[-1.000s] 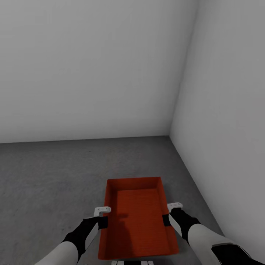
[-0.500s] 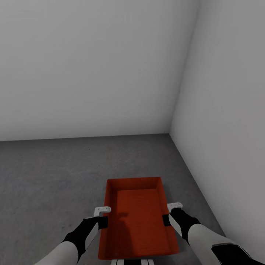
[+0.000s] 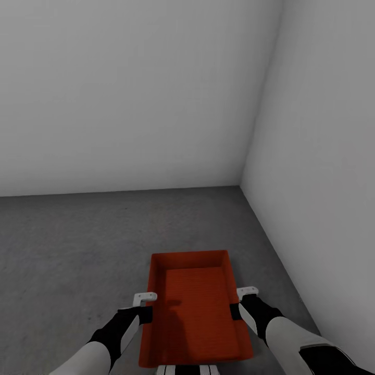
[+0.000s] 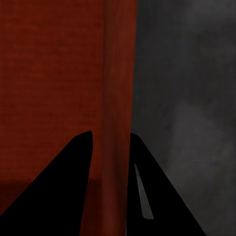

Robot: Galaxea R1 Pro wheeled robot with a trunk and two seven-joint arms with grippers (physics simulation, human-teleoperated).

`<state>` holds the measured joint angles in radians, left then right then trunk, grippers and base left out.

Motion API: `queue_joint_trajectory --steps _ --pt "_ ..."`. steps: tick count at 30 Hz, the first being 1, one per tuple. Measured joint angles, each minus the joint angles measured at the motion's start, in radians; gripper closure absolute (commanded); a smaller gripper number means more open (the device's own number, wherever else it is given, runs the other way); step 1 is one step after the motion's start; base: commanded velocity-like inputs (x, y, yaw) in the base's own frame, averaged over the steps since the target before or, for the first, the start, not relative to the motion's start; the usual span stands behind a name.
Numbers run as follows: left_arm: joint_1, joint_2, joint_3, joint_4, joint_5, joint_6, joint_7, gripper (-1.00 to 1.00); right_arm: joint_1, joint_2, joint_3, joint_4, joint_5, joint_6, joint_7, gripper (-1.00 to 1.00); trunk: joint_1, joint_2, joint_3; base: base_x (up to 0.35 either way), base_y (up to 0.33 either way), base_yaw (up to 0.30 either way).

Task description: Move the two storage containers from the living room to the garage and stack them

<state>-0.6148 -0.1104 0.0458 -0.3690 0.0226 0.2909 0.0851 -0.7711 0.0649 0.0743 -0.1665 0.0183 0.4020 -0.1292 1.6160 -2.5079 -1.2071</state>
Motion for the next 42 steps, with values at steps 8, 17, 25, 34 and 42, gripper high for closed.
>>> queue_joint_trajectory --steps 8,17,25,34,42 --pt "0.0 0.0 0.0 -0.001 -0.002 0.0 0.0 1.0 0.0 0.0 0.002 0.0 -0.005 0.0 0.001 1.0 0.002 -0.001 -0.015 0.0 0.0 0.0" --pt "-0.001 0.0 0.001 -0.001 -0.002 0.0 0.0 1.0 -0.002 0.0 -0.001 -0.004 -0.002 0.0 0.001 1.0 -0.004 -0.002 -0.027 0.0 0.0 0.0" --pt "0.0 0.0 0.0 -0.001 -0.002 0.0 0.0 1.0 -0.002 0.0 -0.002 -0.012 -0.001 0.001 0.001 1.0 -0.013 -0.003 -0.042 0.0 0.0 0.0" --pt "0.0 0.0 0.0 -0.001 -0.002 0.0 0.0 1.0 -0.002 0.0 -0.002 -0.012 -0.001 0.001 0.001 1.0 -0.013 -0.003 -0.042 0.0 0.0 0.0" --pt "0.0 0.0 0.0 -0.001 -0.002 0.0 0.0 1.0 -0.002 0.0 -0.002 -0.012 -0.001 0.001 0.001 1.0 -0.013 -0.003 -0.042 0.0 0.0 0.0"
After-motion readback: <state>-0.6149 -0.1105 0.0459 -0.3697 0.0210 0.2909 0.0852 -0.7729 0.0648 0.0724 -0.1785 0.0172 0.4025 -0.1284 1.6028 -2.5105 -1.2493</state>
